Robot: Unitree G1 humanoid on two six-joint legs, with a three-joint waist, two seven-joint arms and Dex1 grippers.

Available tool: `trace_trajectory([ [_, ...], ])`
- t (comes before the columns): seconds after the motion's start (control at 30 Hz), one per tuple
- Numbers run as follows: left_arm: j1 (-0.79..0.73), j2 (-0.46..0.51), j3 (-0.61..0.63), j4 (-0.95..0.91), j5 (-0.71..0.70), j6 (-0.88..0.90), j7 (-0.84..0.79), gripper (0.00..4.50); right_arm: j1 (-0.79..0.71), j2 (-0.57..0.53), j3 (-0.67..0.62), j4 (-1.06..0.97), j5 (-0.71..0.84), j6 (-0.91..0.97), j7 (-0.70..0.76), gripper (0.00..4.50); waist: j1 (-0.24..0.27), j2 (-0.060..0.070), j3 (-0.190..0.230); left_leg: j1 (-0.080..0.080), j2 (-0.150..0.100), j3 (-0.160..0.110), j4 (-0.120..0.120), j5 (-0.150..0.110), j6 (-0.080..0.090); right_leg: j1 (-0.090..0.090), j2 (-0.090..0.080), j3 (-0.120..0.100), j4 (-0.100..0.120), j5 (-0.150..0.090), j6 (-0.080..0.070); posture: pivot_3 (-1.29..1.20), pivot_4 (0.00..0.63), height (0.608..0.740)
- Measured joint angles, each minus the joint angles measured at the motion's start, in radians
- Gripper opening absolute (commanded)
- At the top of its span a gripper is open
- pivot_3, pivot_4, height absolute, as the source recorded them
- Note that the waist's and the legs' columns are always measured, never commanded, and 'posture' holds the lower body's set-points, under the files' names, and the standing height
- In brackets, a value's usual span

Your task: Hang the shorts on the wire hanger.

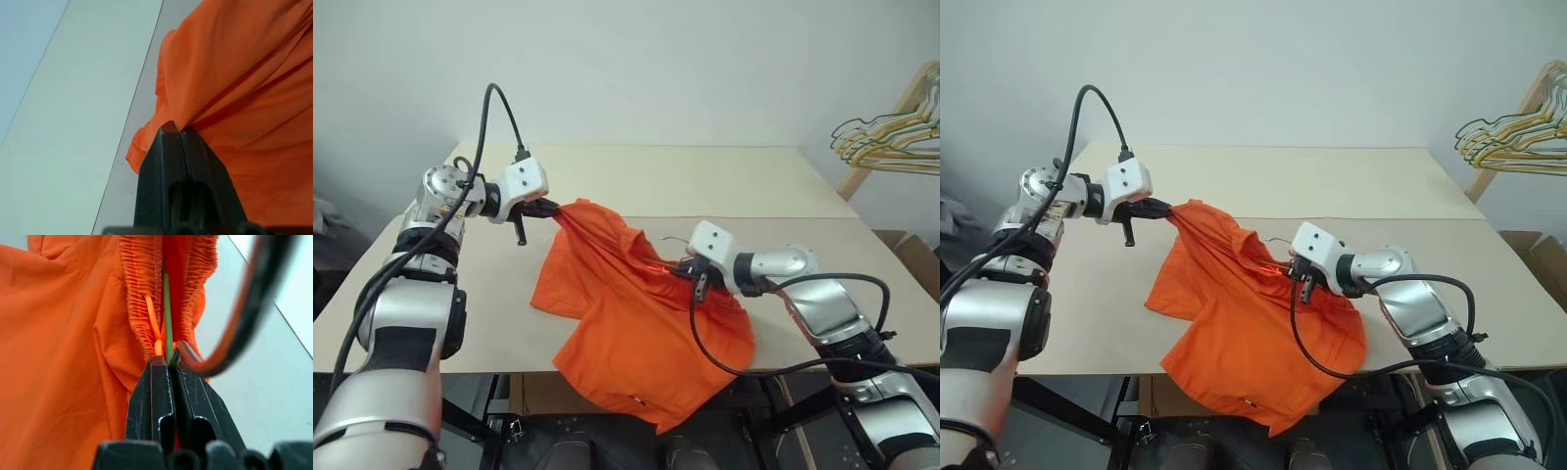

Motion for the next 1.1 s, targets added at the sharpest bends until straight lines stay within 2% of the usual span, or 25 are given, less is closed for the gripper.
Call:
trace_trajectory([
  [0.17,0.038,0.007,0.006,-0.023,-0.011,-0.016,-0.035,0.02,-0.101,-0.057,-0.025,0.011,0.028,0.037,0.072,0.0,-0.002,0.0,0.0,0.0,0.001,0.0,-0.001,0.0,0.0,0.0,0.0,0.0,0.0,0.0,-0.001,0.11,0.0,0.74],
  [0.37,0.125,-0.031,-0.002,-0.059,-0.025,-0.053,-0.068,0.02,-0.273,-0.07,-0.033,0.006,0.112,0.222,0.166,0.0,-0.001,0.0,0.0,0.0,0.002,0.001,-0.002,0.0,0.0,-0.003,0.001,0.0,0.001,0.0,-0.004,0.1,0.0,0.74],
  [0.47,0.126,-0.035,-0.005,-0.071,-0.025,-0.054,-0.053,0.02,-0.304,-0.075,-0.034,0.002,0.143,0.266,0.201,0.0,0.002,0.0,0.0,0.0,0.002,0.001,-0.002,0.0,0.0,-0.003,0.001,0.0,0.001,0.0,-0.004,0.09,0.0,0.74],
  [0.57,0.121,-0.025,-0.011,-0.069,-0.012,-0.045,-0.027,0.58,-0.309,-0.102,-0.025,0.003,0.16,0.292,0.245,0.0,0.004,0.0,0.0,-0.003,0.001,0.001,-0.002,0.0,0.0,-0.004,0.001,0.0,0.001,0.0,-0.004,0.09,0.0,0.74],
  [0.7,0.093,-0.001,-0.006,-0.067,-0.022,-0.02,-0.057,1.85,-0.37,-0.14,0.002,0.01,0.181,0.351,0.305,0.0,0.003,0.0,0.0,-0.01,0.002,0.002,-0.001,0.0,-0.001,-0.014,0.001,0.0,0.003,0.001,-0.005,0.08,0.0,0.74],
  [0.9,0.07,0.087,0.017,-0.106,-0.097,-0.008,-0.283,3.86,-0.495,-0.189,0.065,0.084,0.182,0.45,0.37,0.0,-0.014,0.0,0.0,-0.01,0.003,0.003,-0.003,0.0,-0.001,-0.016,0.001,0.0,0.003,0.0,-0.007,0.07,0.0,0.74],
  [0.97,0.061,0.088,0.036,-0.14,-0.141,0.018,-0.348,4.47,-0.518,-0.193,0.093,0.109,0.176,0.468,0.379,0.0,-0.015,0.0,0.0,-0.01,0.003,0.003,-0.003,0.0,-0.001,-0.016,0.001,-0.001,0.003,0.0,-0.007,0.08,0.0,0.74],
  [1.1,0.06,0.03,0.057,-0.265,-0.249,0.101,-0.394,4.47,-0.556,-0.181,0.152,0.141,0.17,0.485,0.393,0.0,-0.013,0.0,0.0,-0.011,0.002,0.003,-0.001,0.0,-0.001,-0.016,0.0,0.0,0.003,0.0,-0.006,0.08,0.0,0.74],
])
